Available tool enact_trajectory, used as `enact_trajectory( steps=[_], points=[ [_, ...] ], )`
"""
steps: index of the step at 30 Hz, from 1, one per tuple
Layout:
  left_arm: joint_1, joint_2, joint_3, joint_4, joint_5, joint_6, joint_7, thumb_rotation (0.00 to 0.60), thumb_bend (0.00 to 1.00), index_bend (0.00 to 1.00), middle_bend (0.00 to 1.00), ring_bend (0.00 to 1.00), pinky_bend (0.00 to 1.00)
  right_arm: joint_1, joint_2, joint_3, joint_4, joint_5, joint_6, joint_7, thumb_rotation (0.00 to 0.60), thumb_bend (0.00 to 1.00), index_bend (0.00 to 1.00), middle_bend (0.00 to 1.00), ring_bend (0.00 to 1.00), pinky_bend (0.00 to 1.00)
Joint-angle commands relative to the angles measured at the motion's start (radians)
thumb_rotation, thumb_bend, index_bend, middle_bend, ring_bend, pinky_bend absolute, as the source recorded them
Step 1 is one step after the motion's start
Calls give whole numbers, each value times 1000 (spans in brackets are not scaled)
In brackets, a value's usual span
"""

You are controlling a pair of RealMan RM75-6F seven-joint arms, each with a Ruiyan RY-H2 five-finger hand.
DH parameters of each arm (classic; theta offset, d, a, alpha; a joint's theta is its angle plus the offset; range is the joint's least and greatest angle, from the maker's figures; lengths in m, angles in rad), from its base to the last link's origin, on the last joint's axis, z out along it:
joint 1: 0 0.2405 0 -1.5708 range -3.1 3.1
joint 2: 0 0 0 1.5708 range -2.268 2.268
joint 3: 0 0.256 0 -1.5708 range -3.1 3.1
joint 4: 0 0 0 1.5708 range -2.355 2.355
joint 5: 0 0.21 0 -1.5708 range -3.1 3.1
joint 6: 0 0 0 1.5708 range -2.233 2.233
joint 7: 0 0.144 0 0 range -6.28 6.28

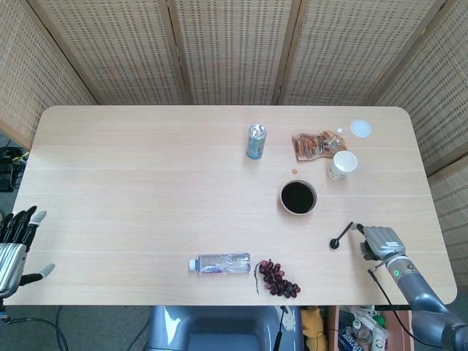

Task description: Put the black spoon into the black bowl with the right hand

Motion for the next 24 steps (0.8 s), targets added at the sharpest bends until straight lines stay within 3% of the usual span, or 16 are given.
enact_trajectory(
  steps=[1, 24],
  points=[
    [1, 0, 0, 1, 0, 2, -1, 600, 35, 0, 0, 0, 0, 7, -16, -10, 23, 15, -5, -7, 600, 808, 224, 938, 972, 1000],
    [7, -7, 5, 17, -8, 1, -16, 600, 35, 0, 0, 0, 0, 63, -78, -45, 96, 73, -34, -42, 600, 807, 224, 938, 973, 1000]
  ],
)
